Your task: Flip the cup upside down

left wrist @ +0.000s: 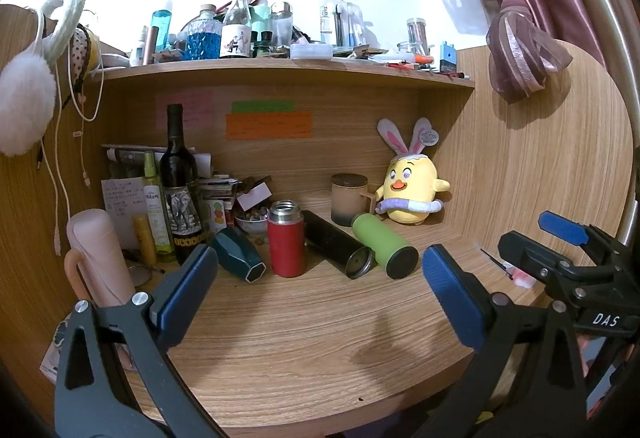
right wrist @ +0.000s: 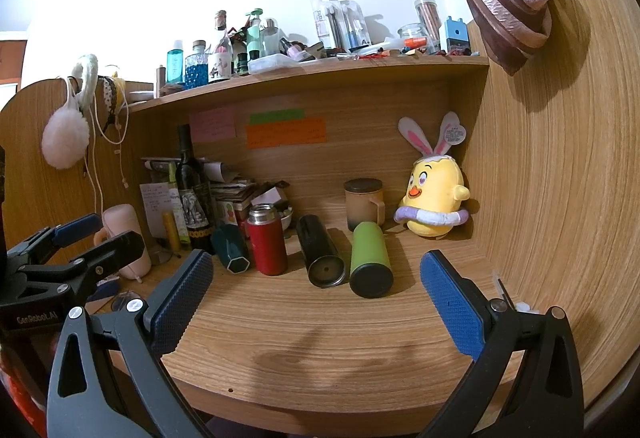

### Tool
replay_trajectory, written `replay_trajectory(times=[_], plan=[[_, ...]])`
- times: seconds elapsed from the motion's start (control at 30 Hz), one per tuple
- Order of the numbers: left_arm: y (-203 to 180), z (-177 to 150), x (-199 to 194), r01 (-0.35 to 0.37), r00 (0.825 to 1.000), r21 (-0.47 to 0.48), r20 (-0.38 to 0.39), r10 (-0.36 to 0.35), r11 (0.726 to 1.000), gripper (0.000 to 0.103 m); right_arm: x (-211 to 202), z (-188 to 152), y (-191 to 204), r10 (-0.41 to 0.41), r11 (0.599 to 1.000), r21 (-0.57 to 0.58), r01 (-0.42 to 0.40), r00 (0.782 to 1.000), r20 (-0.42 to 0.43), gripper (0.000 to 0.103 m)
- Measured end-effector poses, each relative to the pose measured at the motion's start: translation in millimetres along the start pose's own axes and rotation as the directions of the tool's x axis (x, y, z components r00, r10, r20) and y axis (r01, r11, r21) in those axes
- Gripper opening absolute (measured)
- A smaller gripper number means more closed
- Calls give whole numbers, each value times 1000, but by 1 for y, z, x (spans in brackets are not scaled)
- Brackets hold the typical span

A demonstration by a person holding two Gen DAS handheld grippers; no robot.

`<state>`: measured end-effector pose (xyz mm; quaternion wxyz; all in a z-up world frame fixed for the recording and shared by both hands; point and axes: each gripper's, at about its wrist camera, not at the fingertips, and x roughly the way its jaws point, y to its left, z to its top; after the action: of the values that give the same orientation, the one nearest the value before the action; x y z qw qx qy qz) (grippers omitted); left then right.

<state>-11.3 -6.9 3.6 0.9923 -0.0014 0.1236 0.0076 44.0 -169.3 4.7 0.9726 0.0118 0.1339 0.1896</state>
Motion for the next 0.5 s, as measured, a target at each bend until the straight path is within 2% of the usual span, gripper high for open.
replay_trajectory(times=[0.5], plan=[[0,1,0,0,1000,-4,0,0,1000,103,-1,0,1,0,1000,0,0,1000,0,103]])
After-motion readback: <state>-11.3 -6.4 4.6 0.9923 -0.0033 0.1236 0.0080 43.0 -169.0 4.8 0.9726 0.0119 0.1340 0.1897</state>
